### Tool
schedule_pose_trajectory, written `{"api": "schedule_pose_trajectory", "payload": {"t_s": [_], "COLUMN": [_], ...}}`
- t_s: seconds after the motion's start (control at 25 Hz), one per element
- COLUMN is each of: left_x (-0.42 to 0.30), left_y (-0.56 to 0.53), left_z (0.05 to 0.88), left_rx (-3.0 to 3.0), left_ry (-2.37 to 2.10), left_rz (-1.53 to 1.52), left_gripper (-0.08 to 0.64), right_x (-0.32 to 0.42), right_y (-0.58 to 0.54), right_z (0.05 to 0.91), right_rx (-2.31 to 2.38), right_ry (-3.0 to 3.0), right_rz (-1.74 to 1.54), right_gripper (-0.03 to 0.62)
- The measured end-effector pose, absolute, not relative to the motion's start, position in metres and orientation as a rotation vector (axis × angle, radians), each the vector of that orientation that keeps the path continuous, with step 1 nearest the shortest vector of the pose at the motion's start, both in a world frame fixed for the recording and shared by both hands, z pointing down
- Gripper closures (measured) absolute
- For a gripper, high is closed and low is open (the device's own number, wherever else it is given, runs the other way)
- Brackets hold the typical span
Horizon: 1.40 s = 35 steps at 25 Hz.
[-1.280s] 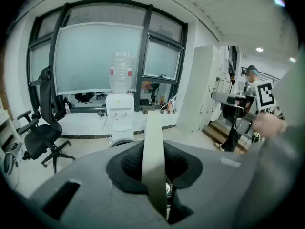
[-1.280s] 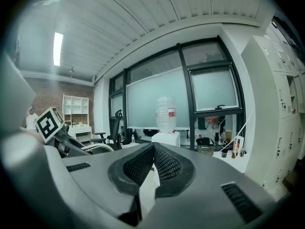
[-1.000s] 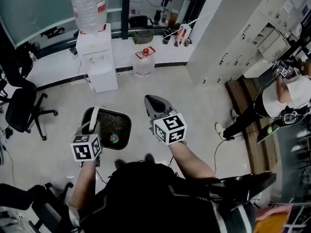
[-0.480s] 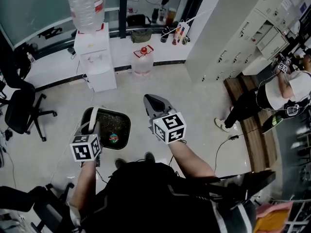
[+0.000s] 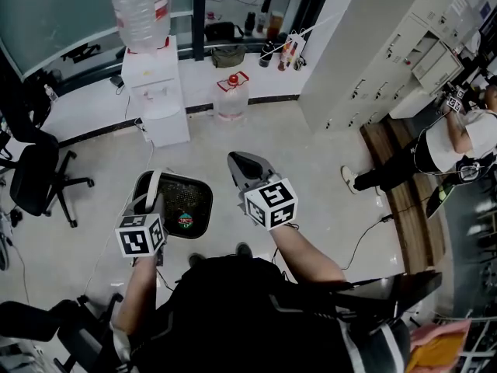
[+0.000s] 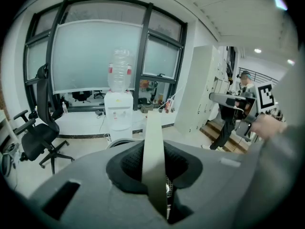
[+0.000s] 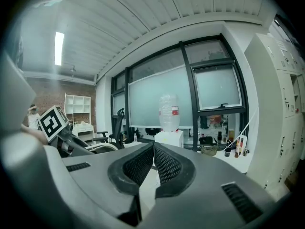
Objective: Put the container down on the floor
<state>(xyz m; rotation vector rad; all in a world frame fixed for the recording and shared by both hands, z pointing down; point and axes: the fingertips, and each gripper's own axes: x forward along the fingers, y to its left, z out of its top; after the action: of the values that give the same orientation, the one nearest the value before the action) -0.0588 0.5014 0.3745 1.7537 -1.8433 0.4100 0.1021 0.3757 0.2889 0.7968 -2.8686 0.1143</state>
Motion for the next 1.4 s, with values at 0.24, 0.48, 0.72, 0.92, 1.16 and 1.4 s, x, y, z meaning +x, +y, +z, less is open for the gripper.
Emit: {"api": "schedule_pose_trajectory", "payload": {"t_s": [0.24,0.48,0.72,0.92,1.16,1.4], "left_x": [-0.075,-0.096,-0.116,-0.12,-0.121,-0.118], "left_y": [0.504,0.512,0.516,0.509,0.478,0.428], "left_z": [0.375,0.379,0.385,0.39,0.39,0.386], "left_rx": [1.775,1.818,1.86,1.875,1.869,1.861], "left_ry": [-1.828,-1.8,-1.77,-1.754,-1.755,-1.755], "left_rz": [0.409,0.426,0.47,0.481,0.485,0.48], "left_gripper": [0.486,0.486,0.486,0.486,0.486,0.486], "right_x": [0.089,0.071,0.061,0.061,0.054,0.048], "right_y": [0.378,0.386,0.394,0.386,0.346,0.285], "right_z": [0.289,0.293,0.299,0.3,0.303,0.3], "right_rx": [0.837,0.872,0.924,0.938,0.931,0.911], "right_ry": [-2.858,-2.839,-2.814,-2.809,-2.823,-2.841], "right_rz": [0.131,0.122,0.126,0.121,0.144,0.165], "right_gripper": [0.584,0.584,0.584,0.584,0.584,0.584]}}
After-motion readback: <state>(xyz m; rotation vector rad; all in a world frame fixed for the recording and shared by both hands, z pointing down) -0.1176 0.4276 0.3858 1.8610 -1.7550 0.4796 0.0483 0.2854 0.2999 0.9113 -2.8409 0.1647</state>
